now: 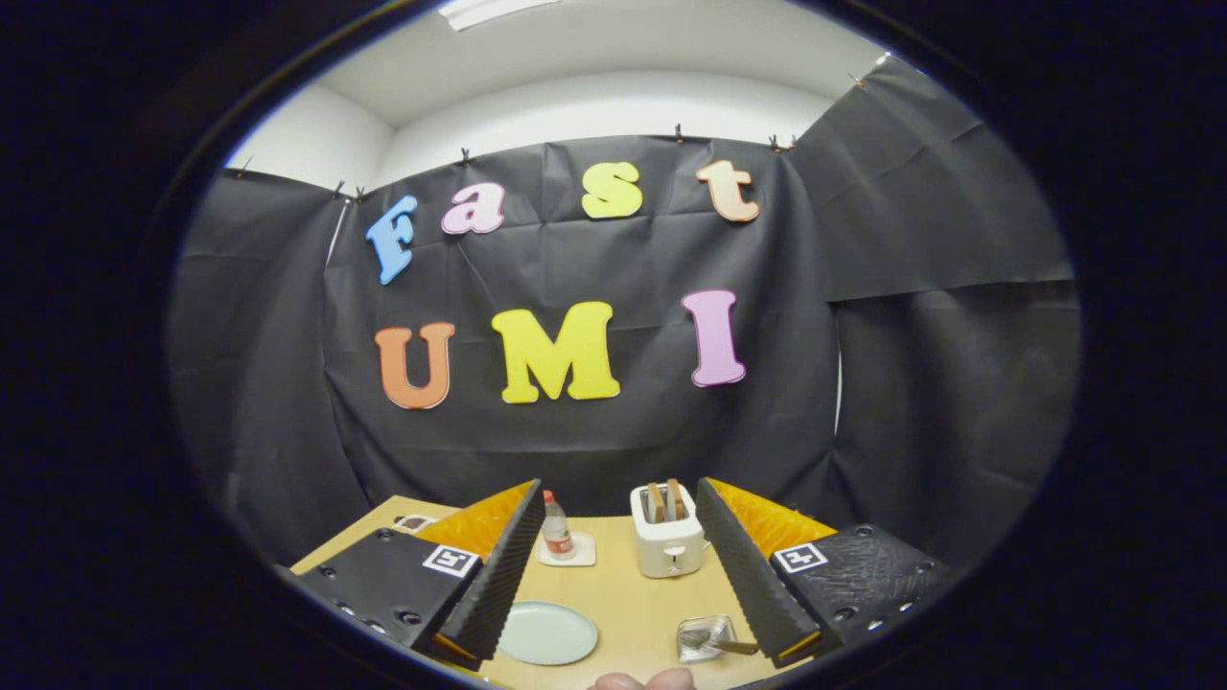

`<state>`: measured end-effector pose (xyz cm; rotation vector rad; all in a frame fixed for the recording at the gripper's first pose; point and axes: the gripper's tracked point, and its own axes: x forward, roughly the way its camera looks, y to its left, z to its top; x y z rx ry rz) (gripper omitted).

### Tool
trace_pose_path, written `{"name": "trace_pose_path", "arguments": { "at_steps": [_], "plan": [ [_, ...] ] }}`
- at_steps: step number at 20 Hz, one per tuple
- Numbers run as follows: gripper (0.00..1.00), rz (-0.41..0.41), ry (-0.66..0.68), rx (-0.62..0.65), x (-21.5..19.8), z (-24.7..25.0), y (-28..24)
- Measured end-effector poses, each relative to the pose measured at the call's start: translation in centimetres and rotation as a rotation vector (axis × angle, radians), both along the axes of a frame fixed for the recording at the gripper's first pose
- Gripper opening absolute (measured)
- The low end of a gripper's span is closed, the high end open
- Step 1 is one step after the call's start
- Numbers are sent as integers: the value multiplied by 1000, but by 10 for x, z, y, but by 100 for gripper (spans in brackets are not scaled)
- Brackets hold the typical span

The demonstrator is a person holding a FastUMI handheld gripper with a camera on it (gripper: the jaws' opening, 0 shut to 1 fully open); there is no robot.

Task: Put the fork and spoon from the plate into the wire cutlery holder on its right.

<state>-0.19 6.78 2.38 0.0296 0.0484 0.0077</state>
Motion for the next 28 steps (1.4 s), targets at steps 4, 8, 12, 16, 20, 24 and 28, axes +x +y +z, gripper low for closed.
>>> {"name": "trace_pose_path", "arguments": {
  "at_steps": [4, 8, 12, 16, 20, 24, 28],
  "plan": [
    [96, 4, 0, -4, 3, 1, 3],
    [96, 12, -1, -9, 6, 1, 7],
    [96, 23, 5, -8, 8, -3, 14],
    [96, 31, -3, -14, 13, -1, 17],
    [96, 43, 10, 2, 16, -4, 23],
    [96, 63, 8, 1, 18, -4, 32],
    [96, 71, 10, 2, 18, -2, 33]
  ]
}}
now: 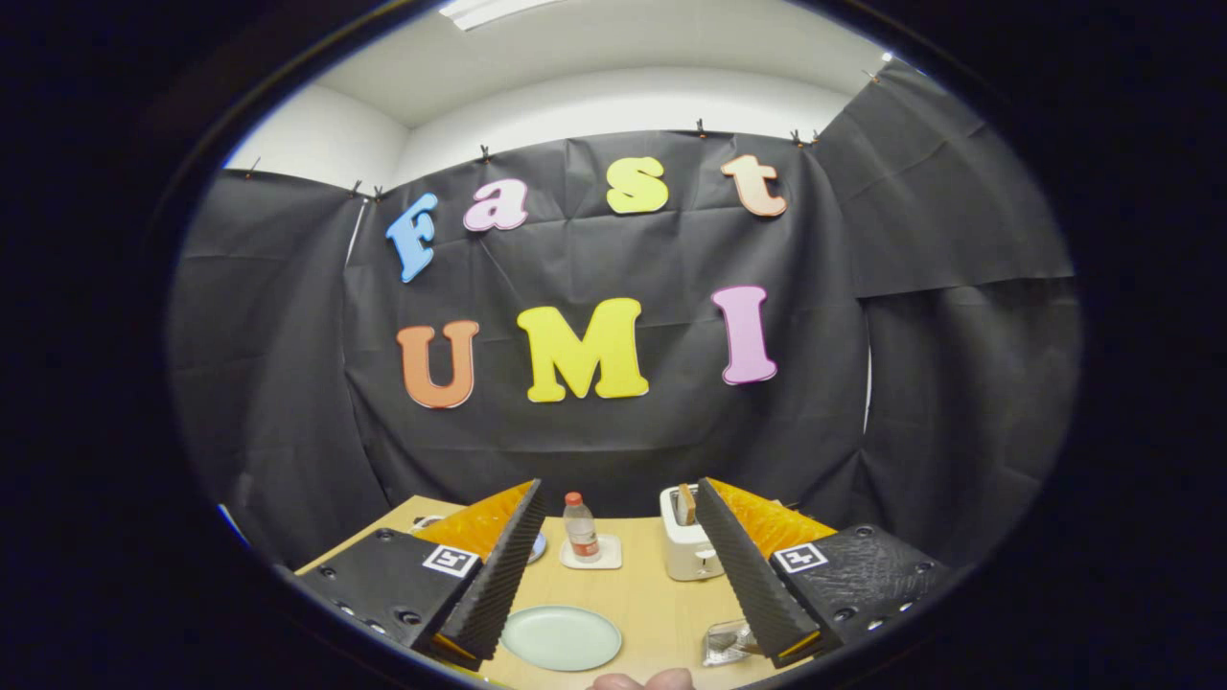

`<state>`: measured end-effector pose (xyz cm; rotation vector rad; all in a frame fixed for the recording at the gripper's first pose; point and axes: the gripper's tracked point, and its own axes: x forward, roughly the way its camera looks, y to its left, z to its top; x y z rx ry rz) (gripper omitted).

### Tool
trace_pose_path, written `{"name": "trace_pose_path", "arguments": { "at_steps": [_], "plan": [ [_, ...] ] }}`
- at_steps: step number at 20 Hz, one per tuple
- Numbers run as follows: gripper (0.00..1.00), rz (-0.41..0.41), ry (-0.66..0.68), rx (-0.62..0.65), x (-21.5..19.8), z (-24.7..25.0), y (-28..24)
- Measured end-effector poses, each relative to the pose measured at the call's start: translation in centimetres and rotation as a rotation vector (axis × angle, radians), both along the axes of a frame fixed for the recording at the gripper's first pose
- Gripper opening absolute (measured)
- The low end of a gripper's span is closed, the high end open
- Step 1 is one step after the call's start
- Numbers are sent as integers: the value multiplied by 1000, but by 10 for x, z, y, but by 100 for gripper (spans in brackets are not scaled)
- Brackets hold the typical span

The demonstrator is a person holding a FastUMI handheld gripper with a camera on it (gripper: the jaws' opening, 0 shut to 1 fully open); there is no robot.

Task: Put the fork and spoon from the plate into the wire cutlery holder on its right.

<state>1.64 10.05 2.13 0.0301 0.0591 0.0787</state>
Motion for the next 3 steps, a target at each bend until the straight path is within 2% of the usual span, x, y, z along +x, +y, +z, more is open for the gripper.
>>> {"name": "trace_pose_path", "arguments": {
  "at_steps": [3],
  "plan": [
    [96, -2, -1, -1, -1, 1, -3]
  ]
}}
